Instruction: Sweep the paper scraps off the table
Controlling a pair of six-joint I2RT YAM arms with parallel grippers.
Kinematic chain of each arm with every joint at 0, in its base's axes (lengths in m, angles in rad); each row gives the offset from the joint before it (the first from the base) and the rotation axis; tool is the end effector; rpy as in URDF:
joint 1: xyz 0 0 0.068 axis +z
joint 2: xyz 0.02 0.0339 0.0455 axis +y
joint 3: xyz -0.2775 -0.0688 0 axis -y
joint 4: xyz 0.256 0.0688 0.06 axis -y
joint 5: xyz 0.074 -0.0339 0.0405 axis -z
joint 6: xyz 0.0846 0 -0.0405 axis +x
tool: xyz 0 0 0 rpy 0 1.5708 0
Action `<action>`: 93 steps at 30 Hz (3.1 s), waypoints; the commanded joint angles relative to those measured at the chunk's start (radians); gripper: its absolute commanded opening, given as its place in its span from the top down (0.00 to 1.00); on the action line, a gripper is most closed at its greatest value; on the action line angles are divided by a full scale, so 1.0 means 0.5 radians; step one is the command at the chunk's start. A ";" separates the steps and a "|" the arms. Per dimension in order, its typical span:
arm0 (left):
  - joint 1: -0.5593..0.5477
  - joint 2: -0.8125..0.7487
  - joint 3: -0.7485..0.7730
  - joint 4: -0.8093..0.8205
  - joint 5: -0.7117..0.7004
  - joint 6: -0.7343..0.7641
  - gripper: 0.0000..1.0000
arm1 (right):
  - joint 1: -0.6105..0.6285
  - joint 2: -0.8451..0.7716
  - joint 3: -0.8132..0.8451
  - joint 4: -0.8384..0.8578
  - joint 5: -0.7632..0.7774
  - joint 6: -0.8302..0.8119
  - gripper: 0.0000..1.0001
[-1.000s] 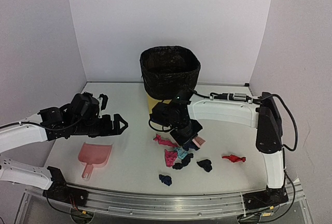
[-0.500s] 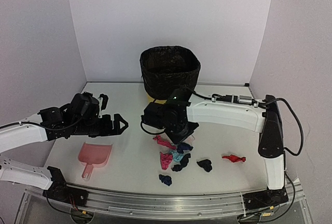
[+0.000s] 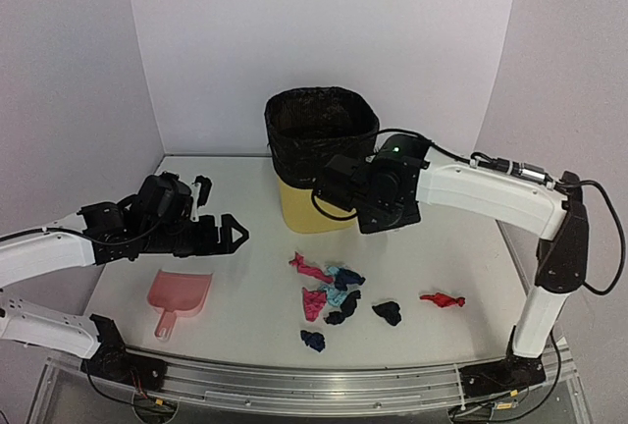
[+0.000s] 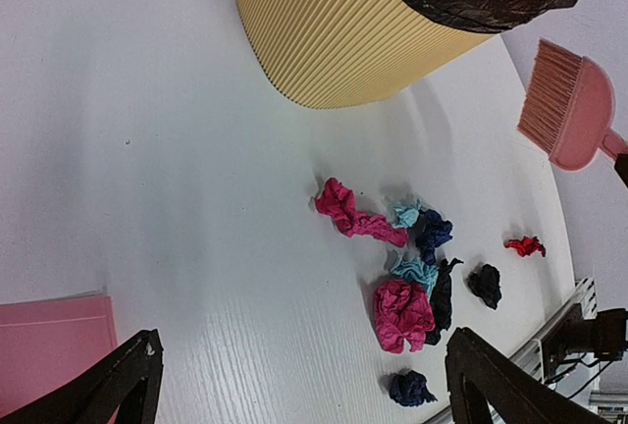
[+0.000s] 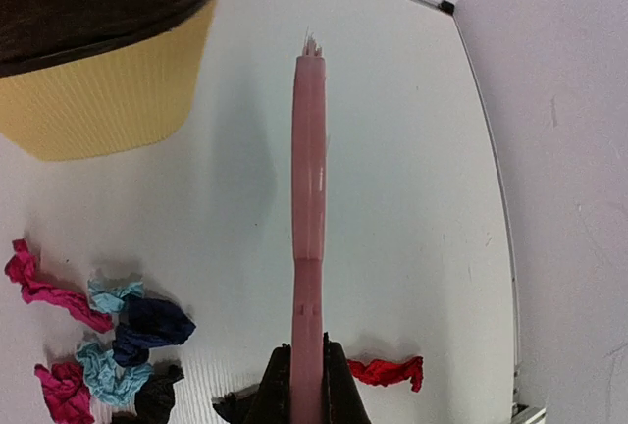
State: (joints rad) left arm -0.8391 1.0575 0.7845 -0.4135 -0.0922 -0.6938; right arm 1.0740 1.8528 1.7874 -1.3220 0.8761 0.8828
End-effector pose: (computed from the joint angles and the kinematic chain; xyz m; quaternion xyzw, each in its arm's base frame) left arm 0.1854 -0.1948 0.2437 0.0459 0.9019 -0.2665 0.3368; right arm 0.2382 0.3031 0.2972 -0.0474 0.9014 -0.1670 0.3967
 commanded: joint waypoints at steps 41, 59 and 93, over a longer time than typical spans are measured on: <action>0.240 0.266 0.063 0.189 0.397 0.206 0.00 | -0.780 -0.679 -1.048 -1.320 -1.261 0.016 1.00; 0.297 0.060 -0.044 0.120 0.358 0.212 0.00 | -0.275 0.048 -0.309 -0.950 -1.551 0.078 1.00; 0.318 0.095 -0.017 0.183 0.574 0.273 0.00 | -0.207 -0.907 -0.847 -1.360 -1.296 0.701 1.00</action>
State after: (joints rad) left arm -0.6861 1.0761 0.7307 -0.3587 0.1583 -0.5892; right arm 0.9653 1.4657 1.4999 -1.3306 0.3328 1.1386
